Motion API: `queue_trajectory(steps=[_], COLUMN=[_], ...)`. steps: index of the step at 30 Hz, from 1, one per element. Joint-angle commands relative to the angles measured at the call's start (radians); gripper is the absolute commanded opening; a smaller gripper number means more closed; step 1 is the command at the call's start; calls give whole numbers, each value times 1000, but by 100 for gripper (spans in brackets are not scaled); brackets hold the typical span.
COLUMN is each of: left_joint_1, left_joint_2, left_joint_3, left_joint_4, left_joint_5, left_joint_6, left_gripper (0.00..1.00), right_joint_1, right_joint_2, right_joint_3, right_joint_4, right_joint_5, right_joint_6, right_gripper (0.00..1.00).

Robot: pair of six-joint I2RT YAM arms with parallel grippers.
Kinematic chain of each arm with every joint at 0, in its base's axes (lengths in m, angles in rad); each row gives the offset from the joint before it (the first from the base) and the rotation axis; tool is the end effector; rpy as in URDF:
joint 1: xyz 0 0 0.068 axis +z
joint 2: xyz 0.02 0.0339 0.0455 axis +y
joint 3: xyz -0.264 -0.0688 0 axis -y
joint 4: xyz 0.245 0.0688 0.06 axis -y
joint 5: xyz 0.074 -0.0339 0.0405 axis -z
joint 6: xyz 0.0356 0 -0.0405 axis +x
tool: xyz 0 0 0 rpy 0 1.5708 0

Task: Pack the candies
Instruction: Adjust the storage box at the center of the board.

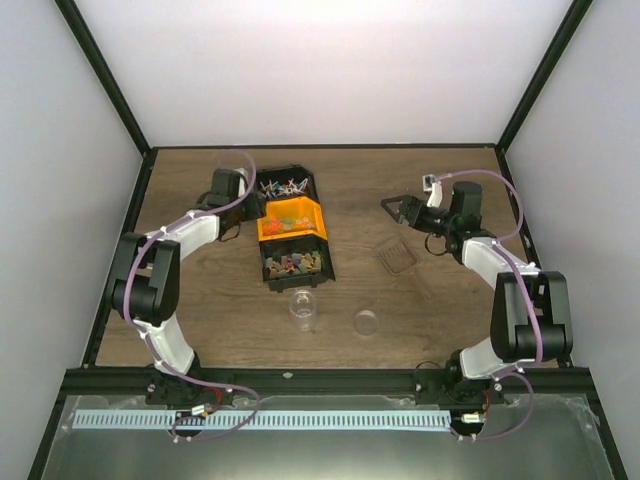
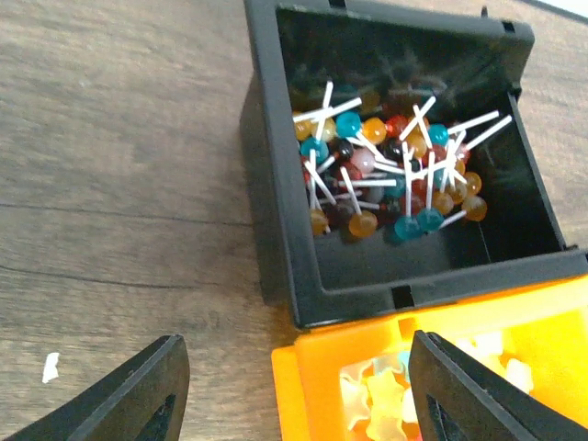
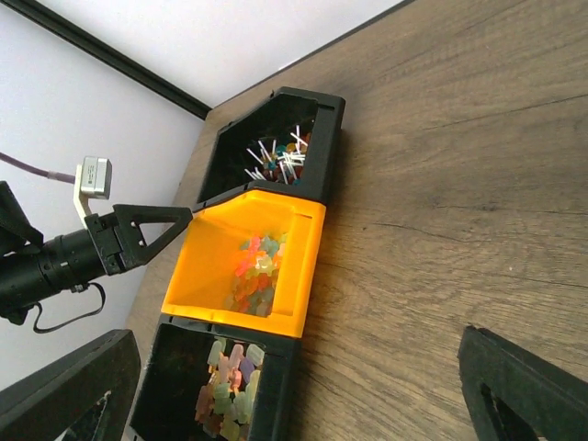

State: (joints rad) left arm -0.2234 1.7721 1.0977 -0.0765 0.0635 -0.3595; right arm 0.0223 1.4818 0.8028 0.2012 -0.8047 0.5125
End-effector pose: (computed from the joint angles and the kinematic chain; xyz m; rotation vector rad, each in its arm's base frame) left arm 0.3717 -0.0868 0.1913 -0.1273 2.3451 -0.3647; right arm 0.3119 0.0326 0.2239 -0.0171 2.0806 1.1505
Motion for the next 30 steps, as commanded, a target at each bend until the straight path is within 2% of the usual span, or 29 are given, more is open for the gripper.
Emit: queue_trajectory(steps=[1,3,6,10,15,20,26,30], left_joint_1=[-21,-26,-28,-30,-30,-30,-24,-24], left_joint_2=[32,37,49,79,118,179,287,371], left_joint_3=[38,38,51,87,180,303,496,610], left_joint_4=[-52,-55,-76,-159,-241,-259,-339,-398], left_joint_5=[73,93,112,79,-53,-9,147,301], left_joint_6=[17,23,43,96,159,312,539,694], left_gripper=[67,65,51,41,12,10,10,10], right_joint_1=[2,2,2,2,3,1,1,2], right_joint_2=[17,21,24,30,37,47,38,28], right_joint_3=[19,17,12,9,8,6,-1,-2], right_joint_4=[-24,-28,-32,-33,-34,-26,-35,-44], right_joint_5=[8,13,17,17,4,-3,-5,4], right_joint_6=[-20,-21,-23,-19,-16,-7,-9,-13], right_gripper=[97,97,97,97,97,97,97,97])
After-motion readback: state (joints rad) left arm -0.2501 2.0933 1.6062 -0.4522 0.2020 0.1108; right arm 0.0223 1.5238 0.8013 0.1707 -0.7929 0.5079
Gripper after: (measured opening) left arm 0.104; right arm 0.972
